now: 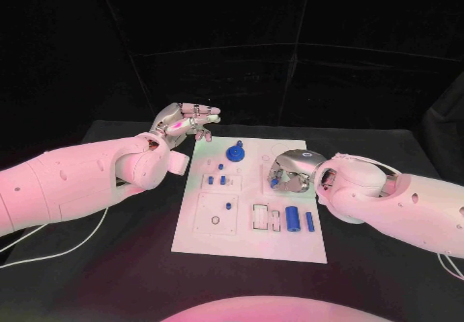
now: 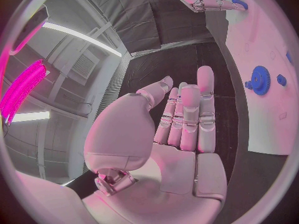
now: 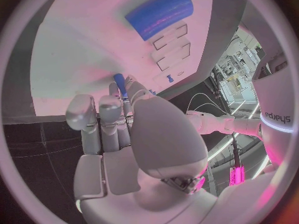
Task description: Assemble the parts on the task board
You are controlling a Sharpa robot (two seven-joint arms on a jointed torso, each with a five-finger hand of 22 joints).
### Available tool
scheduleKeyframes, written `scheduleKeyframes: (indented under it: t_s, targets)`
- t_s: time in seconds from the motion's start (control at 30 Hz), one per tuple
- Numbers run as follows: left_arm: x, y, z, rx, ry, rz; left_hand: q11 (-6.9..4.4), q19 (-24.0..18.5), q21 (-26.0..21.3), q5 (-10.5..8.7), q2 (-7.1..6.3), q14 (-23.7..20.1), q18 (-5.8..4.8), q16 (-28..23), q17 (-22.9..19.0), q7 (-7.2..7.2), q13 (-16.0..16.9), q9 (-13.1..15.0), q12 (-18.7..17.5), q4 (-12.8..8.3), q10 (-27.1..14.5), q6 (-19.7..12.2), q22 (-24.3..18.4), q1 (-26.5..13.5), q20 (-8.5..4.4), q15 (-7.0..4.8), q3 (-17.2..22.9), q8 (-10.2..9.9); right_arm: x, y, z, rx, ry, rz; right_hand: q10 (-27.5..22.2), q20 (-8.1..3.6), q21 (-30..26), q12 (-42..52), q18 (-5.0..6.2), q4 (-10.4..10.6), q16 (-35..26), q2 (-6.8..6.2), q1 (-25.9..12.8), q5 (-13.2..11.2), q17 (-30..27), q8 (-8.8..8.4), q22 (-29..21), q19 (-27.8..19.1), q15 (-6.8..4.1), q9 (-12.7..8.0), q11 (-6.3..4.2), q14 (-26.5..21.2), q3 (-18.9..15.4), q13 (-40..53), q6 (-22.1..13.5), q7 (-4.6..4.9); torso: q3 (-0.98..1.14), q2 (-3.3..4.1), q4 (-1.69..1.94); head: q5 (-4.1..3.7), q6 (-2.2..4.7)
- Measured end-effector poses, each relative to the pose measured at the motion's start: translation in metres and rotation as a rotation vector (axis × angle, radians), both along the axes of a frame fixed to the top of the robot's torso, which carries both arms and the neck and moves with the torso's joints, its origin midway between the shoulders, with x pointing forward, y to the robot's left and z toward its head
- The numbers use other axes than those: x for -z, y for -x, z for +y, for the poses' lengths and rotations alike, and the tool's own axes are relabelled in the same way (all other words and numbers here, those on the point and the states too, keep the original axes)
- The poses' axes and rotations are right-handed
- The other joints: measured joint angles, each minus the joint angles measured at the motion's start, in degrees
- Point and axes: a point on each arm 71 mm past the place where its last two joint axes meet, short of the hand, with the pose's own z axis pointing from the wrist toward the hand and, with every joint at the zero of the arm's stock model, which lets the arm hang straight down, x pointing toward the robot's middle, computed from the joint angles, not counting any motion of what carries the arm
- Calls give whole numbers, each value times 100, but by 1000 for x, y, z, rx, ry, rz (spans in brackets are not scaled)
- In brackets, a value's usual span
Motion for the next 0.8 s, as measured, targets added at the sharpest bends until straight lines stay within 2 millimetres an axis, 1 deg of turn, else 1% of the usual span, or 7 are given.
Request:
scheduleKeyframes:
  t_s: [0.1,0.3,0.37,0.4,0.5,0.7,0.8]
  targets:
    - [0,0,0,0,0,0,0,0,0,0,0,0,0,0,0,0,0,0,0,0,0,0,0,0,0,0,0,0,0,-1,0,0,1,-2,83,-7,72,-38,0,-32,87,23,37,-73,100,-1,95,44,-20,-3,-11,20,146,-3,76,-10,0,0,-2,0,-4]
    - [0,0,0,0,0,0,0,0,0,0,0,0,0,0,0,0,0,0,-1,0,0,0,0,0,0,0,0,0,1,-3,-1,5,3,-13,301,-32,281,-156,-3,-115,326,11,76,-183,365,-43,374,193,-21,-13,-39,21,541,-5,217,-17,0,-3,-2,-1,-8]
    - [0,0,0,0,0,0,0,0,0,0,0,0,0,0,0,0,0,0,-1,0,0,0,0,0,0,0,0,0,1,-3,-2,6,1,-18,349,-35,320,-159,-91,-157,353,-34,119,-187,399,-18,433,213,-41,-13,-36,40,650,-3,278,-16,-2,-4,-2,-2,-12]
    - [0,0,0,0,0,0,0,0,0,0,0,0,0,0,0,0,0,0,-1,0,0,0,0,0,0,0,0,0,1,-2,-2,5,0,-21,368,-46,329,-172,-90,-181,372,-34,119,-189,414,-4,461,225,-41,-13,-52,40,703,-2,288,-9,-2,-6,-2,-2,-12]
    - [0,0,0,0,0,1,0,0,0,0,0,0,0,0,0,0,0,0,-2,0,0,0,0,0,0,0,0,0,-2,0,-2,-1,-10,-34,427,-53,390,-247,-90,-262,421,-51,133,-218,454,0,544,232,-40,-10,-33,40,908,1,331,-5,-2,-10,-2,1,-12]
    - [0,0,1,-1,-1,1,0,0,0,0,23,0,0,0,-8,0,0,0,-2,-16,0,0,-5,23,0,0,-16,0,-12,12,0,-31,-57,-72,478,-53,466,-356,-89,-385,489,-197,0,-220,512,1,630,272,-40,4,18,40,1240,11,355,16,-4,-14,-3,7,4]
    - [0,0,2,-2,-1,1,0,0,0,0,23,0,0,0,-8,0,0,1,-2,-16,0,0,-5,23,0,0,-16,0,-18,19,1,-49,-87,-91,491,-53,468,-423,-89,-435,514,-262,-65,-220,521,-16,651,272,-40,5,4,40,1383,30,357,16,-6,-18,-3,7,13]
